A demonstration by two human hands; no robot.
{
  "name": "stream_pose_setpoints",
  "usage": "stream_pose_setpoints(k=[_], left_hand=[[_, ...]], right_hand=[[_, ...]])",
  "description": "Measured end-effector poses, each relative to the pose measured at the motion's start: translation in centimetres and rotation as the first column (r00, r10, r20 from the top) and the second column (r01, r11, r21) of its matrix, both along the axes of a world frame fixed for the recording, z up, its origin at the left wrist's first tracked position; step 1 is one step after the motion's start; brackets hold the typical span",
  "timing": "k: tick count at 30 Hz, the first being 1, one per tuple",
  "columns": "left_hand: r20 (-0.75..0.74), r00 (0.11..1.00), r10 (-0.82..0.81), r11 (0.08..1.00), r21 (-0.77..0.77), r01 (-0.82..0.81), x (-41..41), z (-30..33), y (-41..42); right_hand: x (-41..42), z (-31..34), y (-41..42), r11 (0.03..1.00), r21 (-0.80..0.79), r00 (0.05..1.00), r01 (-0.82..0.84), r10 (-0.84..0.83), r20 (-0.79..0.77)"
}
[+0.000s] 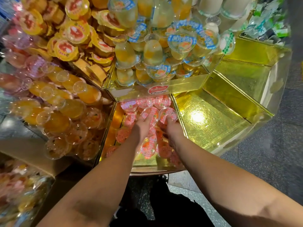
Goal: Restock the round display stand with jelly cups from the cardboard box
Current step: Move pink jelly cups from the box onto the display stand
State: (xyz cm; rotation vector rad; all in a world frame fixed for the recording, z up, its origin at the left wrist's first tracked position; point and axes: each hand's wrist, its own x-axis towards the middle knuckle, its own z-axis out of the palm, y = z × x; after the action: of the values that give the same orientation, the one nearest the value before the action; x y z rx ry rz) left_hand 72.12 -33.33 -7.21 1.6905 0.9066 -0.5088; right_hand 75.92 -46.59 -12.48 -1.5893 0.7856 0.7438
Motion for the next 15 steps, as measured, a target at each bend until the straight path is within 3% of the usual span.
stream_pose_setpoints(k=[4, 10, 15], left_hand=[[0.058, 0.998, 0.024, 1.000, -0.014, -0.023, -0.4, 0.8, 0.1], [0.087, 0.996, 0.032, 0.999, -0.044, -0.028, -2.9, 3.0, 1.5], [0.189, 0.981, -0.038, 0.999, -0.011, 0.041, -8.5, 6.7, 4.7]], right_hand=[[-1.1, 6.6, 0.7, 0.998, 0.061, 0.999, -0.019, 0.022, -0.049], [-2.2, 9.0, -0.8, 0.993, 0.061, 0.994, -0.105, 0.107, -0.036], [-5.2, 12.0, -0.5, 0.948, -0.161, 0.944, -0.276, 0.299, 0.142]])
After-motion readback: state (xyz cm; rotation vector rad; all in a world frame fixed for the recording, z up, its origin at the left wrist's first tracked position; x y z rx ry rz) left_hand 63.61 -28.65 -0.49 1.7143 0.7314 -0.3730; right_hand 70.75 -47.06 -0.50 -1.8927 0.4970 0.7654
